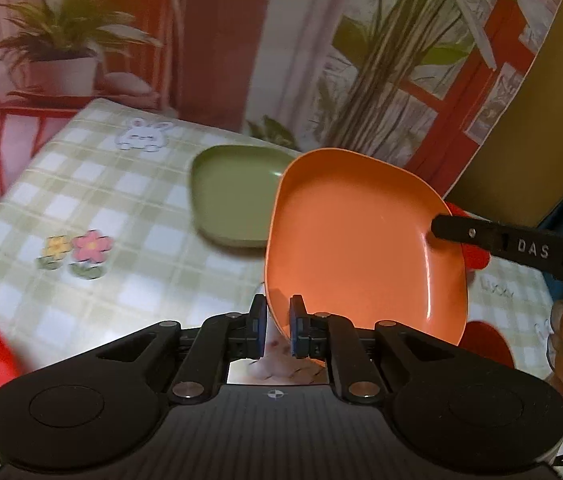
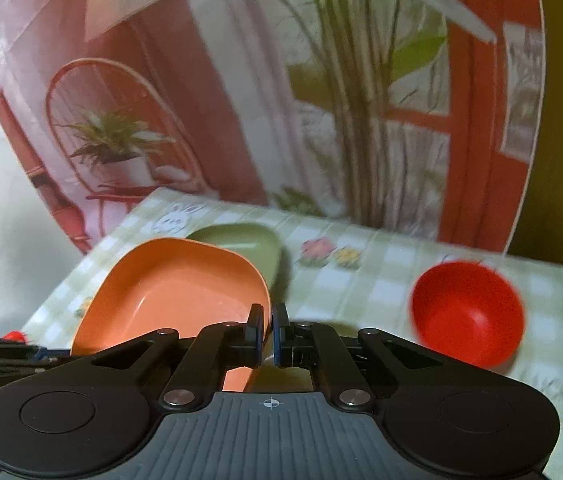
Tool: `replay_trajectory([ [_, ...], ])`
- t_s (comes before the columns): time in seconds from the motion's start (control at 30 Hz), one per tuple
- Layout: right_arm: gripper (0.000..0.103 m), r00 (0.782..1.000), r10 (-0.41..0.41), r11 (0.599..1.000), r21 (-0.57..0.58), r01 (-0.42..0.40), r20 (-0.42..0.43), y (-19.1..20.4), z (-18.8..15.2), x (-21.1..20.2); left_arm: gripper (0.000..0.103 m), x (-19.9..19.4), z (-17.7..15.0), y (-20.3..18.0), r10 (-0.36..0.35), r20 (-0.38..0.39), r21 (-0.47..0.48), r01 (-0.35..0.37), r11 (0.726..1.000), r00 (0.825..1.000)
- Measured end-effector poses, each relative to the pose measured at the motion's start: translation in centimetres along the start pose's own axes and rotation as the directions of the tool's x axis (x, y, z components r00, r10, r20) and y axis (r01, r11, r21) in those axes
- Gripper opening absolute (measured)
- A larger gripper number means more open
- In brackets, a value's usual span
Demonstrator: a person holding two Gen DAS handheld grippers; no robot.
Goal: Organize plates and bowls
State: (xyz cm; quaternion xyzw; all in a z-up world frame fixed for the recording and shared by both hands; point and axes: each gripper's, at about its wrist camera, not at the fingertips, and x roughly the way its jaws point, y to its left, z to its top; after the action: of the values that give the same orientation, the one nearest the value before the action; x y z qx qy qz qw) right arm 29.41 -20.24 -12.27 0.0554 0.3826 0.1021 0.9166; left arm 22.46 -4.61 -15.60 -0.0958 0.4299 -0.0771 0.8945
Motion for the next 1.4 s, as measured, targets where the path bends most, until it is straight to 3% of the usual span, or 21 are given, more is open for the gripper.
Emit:
replay_trajectory([
  [0.23, 0.004, 0.998, -0.059, 0.998, -0.032, 0.058, -0.006, -3.0, 0.8, 1.6, 0.014, 4.0, 0.7, -3.3, -0.015, -0.064, 0.016, 0.016, 1.000, 0.998],
  [0.43, 0.003, 0.996, -0.086, 0.992, -0.093, 0.086, -0.002, -3.8, -0.5, 3.3, 0.014, 6.0, 0.4, -4.6, 0.013, -0.101, 0.057, -0.007, 0.998, 0.995],
  [0.8, 0.005, 0.995, -0.093, 0.993, -0.072, 0.089, -0.042, -5.3, -2.4, 4.9, 0.017, 7.5, -0.8, -5.1, -0.031, -0.181, 0.059, 0.043, 0.997, 0.983],
  [1.4, 0.007, 0.990, -0.124, 0.988, -0.102, 0.116, -0.071, -4.9, -3.8, 5.7, 0.022, 6.8, -1.8, -5.5, -0.050, -0.212, 0.079, 0.069, 0.995, 0.976],
])
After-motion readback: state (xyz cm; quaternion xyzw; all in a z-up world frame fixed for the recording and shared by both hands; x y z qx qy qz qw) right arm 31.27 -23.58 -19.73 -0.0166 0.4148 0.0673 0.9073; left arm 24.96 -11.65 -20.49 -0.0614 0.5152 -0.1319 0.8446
